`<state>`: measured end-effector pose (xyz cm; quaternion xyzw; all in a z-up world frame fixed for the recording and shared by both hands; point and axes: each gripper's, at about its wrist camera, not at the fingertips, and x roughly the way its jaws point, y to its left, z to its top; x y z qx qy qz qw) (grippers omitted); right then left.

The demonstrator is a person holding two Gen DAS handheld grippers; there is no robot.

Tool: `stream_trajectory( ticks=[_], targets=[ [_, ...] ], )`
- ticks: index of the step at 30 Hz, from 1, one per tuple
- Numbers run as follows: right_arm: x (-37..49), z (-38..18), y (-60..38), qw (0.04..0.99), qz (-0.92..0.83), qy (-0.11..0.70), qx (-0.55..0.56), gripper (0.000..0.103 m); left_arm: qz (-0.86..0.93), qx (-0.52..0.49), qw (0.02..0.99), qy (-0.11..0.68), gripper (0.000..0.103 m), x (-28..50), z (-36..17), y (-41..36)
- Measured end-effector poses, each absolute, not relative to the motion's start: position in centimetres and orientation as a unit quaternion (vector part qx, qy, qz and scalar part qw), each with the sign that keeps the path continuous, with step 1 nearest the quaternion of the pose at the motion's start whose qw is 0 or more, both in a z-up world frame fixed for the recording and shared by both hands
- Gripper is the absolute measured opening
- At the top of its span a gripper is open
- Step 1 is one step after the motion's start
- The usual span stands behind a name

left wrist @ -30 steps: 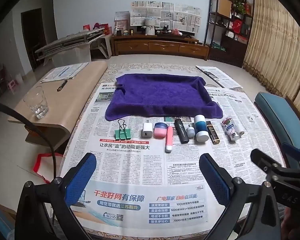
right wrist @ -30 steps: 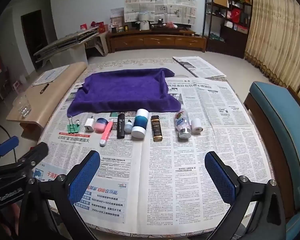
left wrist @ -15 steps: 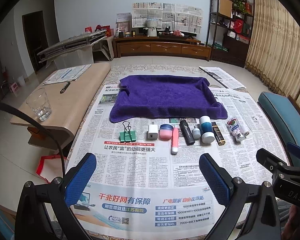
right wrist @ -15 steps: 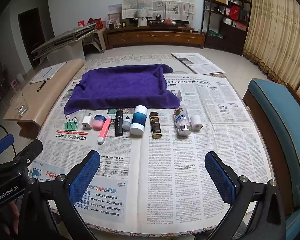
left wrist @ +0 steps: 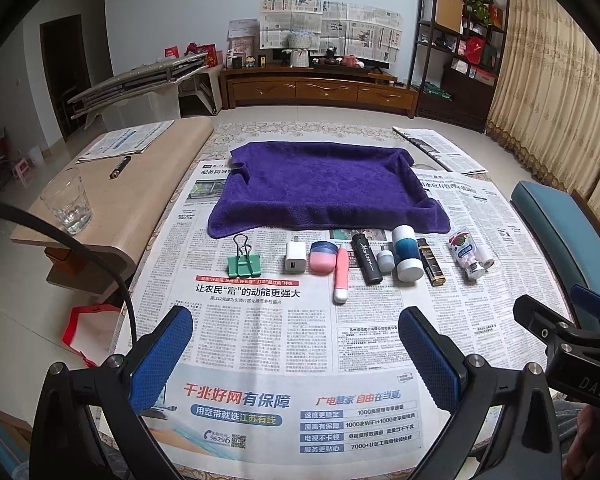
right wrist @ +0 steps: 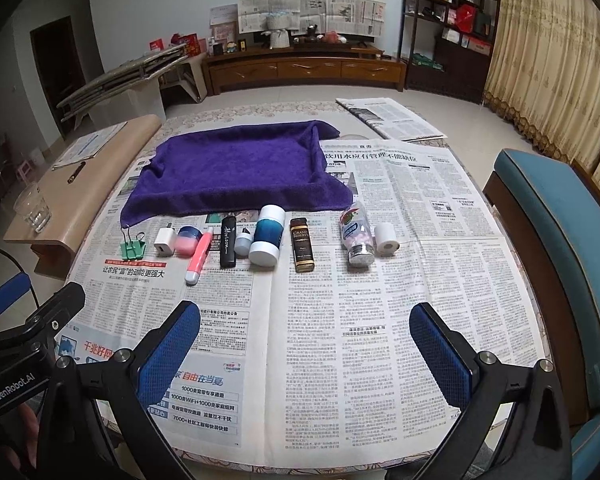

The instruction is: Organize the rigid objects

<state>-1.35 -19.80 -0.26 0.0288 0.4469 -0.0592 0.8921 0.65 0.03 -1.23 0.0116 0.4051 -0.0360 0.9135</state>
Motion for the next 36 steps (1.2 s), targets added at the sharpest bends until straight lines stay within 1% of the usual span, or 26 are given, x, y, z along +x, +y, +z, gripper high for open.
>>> stream_trajectory(
  ticks=[36],
  targets=[
    [-1.5, -0.4, -20.0, 0.889, -0.062, 0.453, 0.033, 0.103, -0.031, 0.012, 0.913, 0.406, 0.103, 0.4, -1.3, 0.9]
  ],
)
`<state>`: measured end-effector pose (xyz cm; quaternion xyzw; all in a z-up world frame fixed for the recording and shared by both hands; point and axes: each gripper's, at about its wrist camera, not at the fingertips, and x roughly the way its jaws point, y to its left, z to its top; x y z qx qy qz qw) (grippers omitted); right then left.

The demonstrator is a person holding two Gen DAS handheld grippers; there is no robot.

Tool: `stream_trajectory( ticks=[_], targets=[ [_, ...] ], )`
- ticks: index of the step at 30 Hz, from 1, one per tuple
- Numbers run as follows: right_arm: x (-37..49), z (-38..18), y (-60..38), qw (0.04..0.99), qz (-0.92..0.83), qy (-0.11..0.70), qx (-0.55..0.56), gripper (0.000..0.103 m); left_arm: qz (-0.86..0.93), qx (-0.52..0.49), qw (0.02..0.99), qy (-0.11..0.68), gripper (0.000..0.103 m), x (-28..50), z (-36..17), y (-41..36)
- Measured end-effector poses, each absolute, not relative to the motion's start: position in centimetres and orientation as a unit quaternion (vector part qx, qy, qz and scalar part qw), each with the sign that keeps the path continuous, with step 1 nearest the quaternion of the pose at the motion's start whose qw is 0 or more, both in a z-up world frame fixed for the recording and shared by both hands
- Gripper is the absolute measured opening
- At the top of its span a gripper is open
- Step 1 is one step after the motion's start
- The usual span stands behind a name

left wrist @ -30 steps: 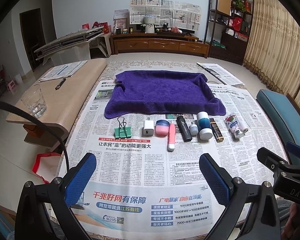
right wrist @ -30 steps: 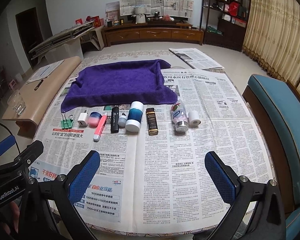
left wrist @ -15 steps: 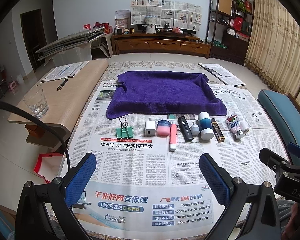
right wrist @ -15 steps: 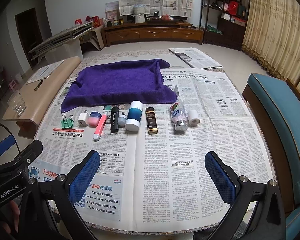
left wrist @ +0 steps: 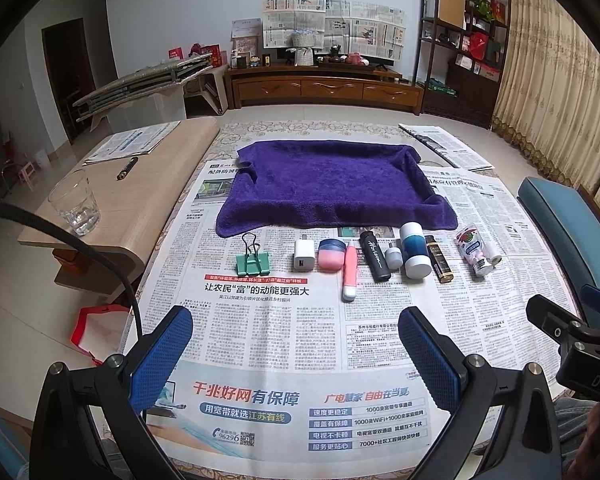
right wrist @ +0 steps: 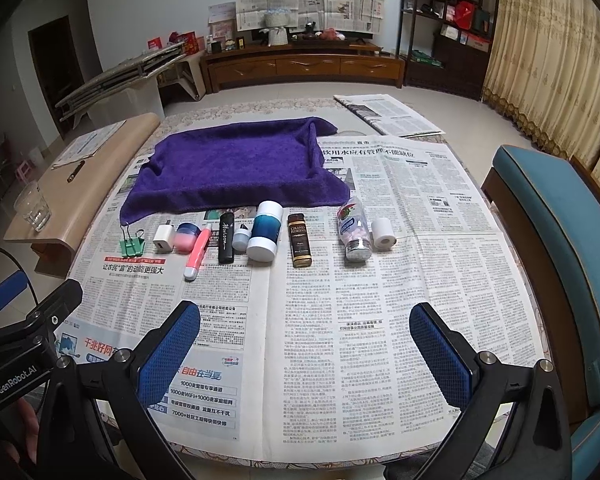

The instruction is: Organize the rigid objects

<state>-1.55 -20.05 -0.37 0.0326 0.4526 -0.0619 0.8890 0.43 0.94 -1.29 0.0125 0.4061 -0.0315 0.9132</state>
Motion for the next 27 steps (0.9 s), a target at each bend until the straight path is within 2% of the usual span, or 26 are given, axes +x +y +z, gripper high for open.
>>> stream_trajectory(
  ticks=[27],
  targets=[
    [-2.0, -0.3, -21.4, 0.888, -0.057, 0.454, 0.044, 0.103, -0.026, 0.018, 0.917, 0.397, 0.103, 0.6, -0.8, 1.8]
  ],
)
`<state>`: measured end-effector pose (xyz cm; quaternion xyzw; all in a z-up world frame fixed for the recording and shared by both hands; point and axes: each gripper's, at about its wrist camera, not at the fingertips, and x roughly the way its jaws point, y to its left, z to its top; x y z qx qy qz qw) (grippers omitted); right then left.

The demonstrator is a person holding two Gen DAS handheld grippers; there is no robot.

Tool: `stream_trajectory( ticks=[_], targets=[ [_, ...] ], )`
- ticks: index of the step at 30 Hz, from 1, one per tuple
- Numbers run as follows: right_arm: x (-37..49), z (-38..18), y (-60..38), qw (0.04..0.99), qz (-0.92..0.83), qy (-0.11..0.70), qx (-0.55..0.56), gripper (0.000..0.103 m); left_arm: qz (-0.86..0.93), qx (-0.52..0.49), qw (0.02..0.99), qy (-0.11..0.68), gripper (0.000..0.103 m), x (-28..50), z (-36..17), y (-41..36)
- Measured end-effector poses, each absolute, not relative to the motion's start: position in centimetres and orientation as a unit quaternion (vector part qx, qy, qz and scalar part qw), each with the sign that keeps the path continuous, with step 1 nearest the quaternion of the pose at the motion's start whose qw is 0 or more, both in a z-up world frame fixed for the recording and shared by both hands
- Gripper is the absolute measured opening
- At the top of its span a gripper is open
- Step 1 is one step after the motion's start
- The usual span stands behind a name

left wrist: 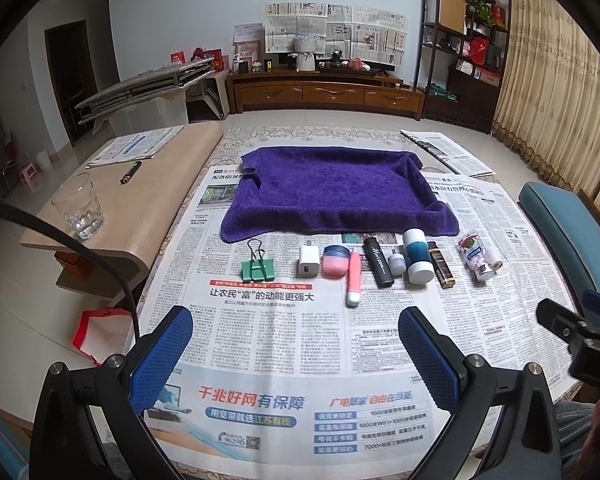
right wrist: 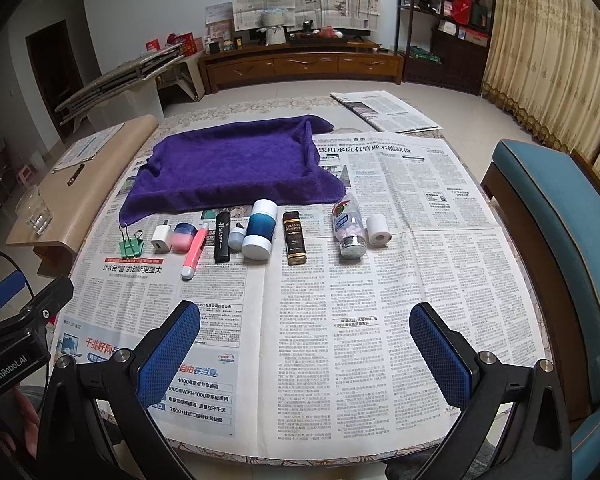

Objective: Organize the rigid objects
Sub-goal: 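Grasp the green binder clip with the left tool while the right tool grasps the white tape roll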

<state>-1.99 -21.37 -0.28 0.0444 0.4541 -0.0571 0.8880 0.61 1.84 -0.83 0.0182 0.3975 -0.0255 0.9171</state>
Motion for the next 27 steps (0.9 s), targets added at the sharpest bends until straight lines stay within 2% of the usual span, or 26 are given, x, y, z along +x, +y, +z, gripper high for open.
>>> stream_trajectory(
  ticks=[10, 20, 24, 27],
  targets=[
    [0.3, -1.7, -24.6, 0.888, -0.039, 0.454, 0.065, 0.103, -0.012, 0.016, 0.913, 0.407, 0.103, 5.7, -3.5, 3.8],
    [5.6, -6.7, -28.0, 0.890, -0.062, 0.449, 0.046, 0.100, 0.001, 0.028, 0.895, 0.444, 0.100, 12.4, -10.3, 4.8],
    [9.2, -9.4, -28.6, 0.882, -0.042, 0.468, 0.024, 0.087, -0.001, 0.042, 0.893, 0.448, 0.098, 13.8, -12.5, 4.4],
    [11.4, -11.4, -29.4, 0.871, -0.044, 0.489, 0.014, 0.085, -0.008, 0.034, 0.889, 0.456, 0.093, 14.5, -13.5, 4.5]
  ],
)
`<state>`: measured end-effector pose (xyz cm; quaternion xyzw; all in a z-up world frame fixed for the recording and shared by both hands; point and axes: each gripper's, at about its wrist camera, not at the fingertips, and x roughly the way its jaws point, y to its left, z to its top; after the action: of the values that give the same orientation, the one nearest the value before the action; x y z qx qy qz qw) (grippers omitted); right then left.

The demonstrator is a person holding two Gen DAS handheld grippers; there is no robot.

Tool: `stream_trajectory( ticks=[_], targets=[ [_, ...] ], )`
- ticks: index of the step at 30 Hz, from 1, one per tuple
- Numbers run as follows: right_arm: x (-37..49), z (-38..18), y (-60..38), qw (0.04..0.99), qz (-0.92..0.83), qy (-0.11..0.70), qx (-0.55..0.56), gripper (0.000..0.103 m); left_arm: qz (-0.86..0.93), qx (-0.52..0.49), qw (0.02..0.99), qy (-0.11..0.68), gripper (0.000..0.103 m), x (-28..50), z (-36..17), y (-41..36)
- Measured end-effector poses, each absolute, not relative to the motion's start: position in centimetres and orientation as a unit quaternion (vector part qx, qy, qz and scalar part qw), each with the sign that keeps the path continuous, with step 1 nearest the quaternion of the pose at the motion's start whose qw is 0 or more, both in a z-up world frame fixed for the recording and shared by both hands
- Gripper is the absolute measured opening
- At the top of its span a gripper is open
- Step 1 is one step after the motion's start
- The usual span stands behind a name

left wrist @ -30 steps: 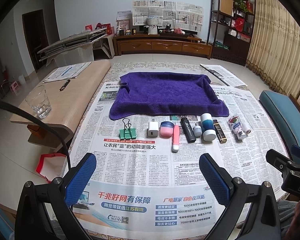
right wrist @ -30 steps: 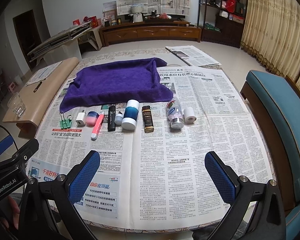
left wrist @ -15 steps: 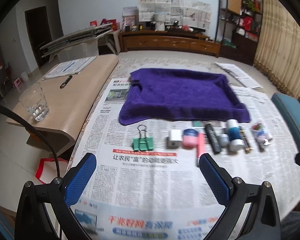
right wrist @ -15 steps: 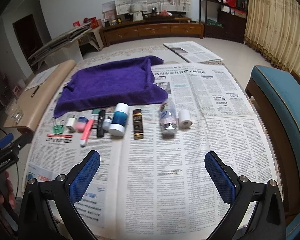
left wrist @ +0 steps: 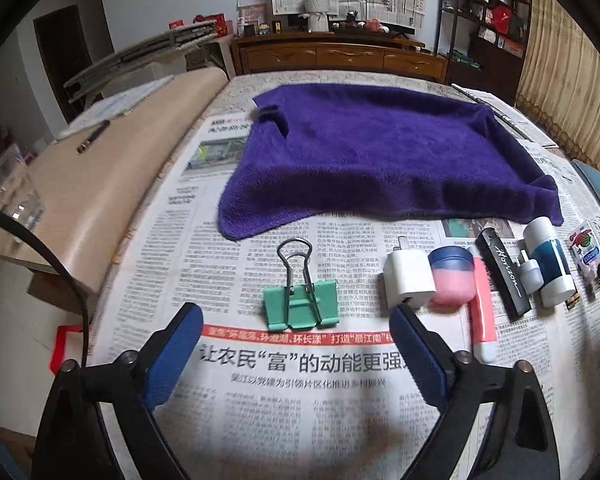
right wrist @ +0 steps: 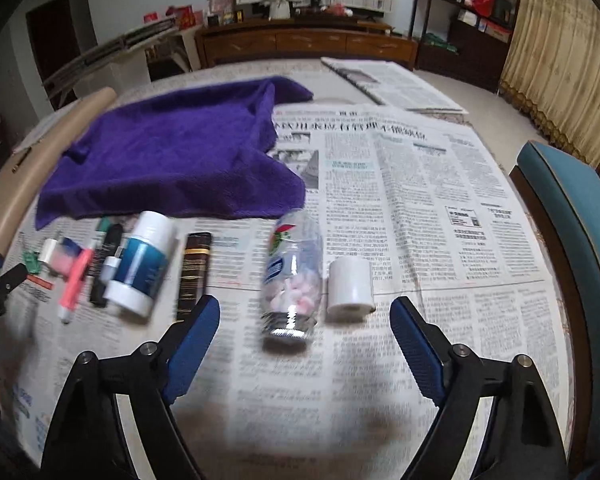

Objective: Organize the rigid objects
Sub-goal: 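Grasp the green binder clip with the left tool while the right tool grasps the white tape roll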

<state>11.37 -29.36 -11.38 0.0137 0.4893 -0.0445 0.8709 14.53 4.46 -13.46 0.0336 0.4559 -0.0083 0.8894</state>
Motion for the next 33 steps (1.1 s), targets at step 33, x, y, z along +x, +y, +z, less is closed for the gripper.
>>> stream_trajectory(
  ticks=[33],
  targets=[
    [13.4, -14.5, -34.3, 0.874, -0.069, 0.481, 0.036, 0.077, -0.005, 0.003, 0.889, 0.458, 0.092, 16.6, -15.9, 5.5]
  ],
)
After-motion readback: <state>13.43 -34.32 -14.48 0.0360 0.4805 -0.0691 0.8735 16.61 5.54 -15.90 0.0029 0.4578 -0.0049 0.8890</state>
